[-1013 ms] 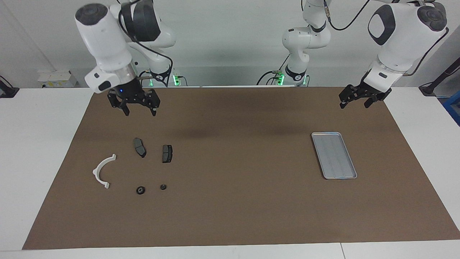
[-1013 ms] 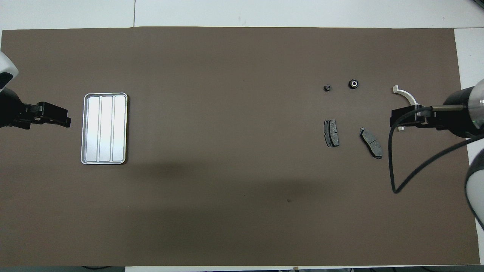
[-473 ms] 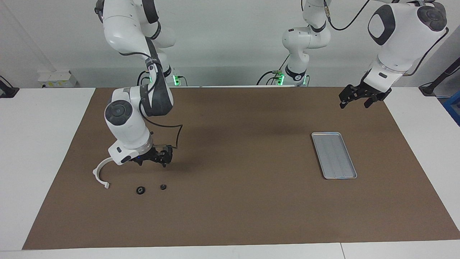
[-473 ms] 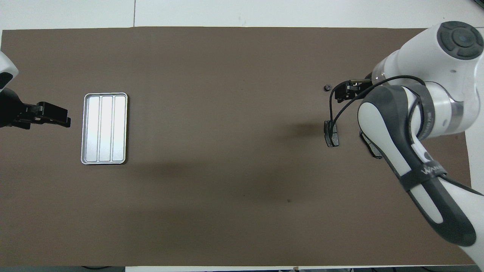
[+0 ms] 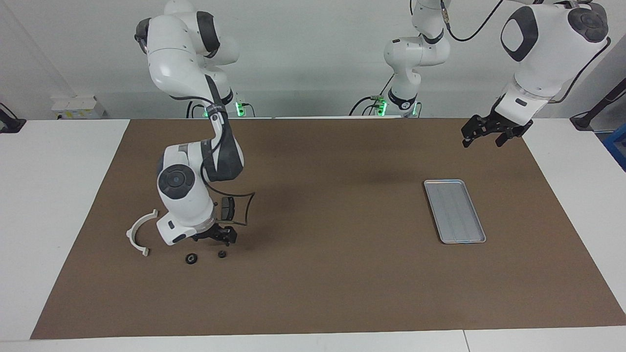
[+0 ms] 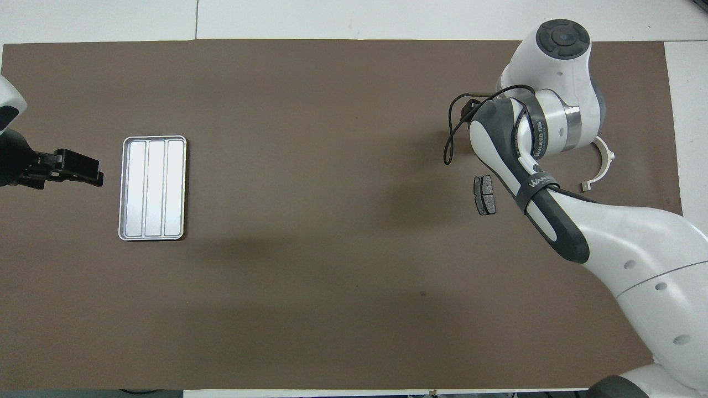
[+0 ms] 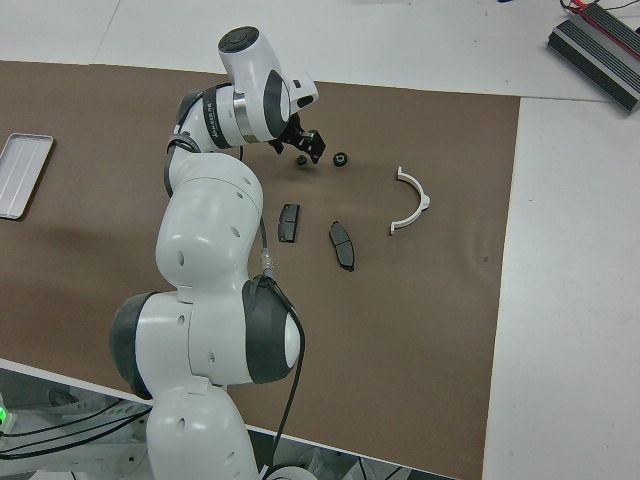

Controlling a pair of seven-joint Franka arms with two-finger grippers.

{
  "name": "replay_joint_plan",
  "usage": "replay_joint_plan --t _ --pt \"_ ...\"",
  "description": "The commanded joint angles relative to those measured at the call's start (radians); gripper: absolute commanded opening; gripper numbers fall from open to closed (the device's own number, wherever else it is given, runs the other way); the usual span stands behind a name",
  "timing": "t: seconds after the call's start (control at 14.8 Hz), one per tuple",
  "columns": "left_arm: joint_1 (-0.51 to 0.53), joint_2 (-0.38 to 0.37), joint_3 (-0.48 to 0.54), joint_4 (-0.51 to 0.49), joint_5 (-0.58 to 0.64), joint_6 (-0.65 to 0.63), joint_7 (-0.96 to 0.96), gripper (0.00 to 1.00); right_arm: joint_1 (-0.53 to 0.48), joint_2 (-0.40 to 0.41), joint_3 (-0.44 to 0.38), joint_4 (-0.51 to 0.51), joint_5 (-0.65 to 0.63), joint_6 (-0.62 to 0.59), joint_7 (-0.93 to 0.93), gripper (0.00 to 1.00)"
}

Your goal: Pick bearing gear from pile to tray

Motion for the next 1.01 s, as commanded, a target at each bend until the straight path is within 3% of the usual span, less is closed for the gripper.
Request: replay_joint_plan --t 0.0,0.41,0.81,0.95 --pt "-0.004 -0.014 0.005 -0.01 0.012 0.002 0.009 1.0 -0.001 0.036 -0.002 0.036 -0.019 0.021 0.042 0.99" --pt "-0.004 -0.014 0.005 -0.01 0.012 0.002 0.009 1.0 -0.012 0.029 0.001 -0.001 -0.001 0.087 0.059 0.81" --pt "-0.004 -0.014 0.005 -0.01 0.012 0.002 0.009 1.0 -0.014 0.016 0.002 -0.046 0.002 0.073 0.062 0.78" --pt "-0.004 -0.014 0.005 -0.01 0.012 0.002 0.009 1.0 -0.011 0.005 0.002 -0.04 0.002 0.044 0.062 0.73"
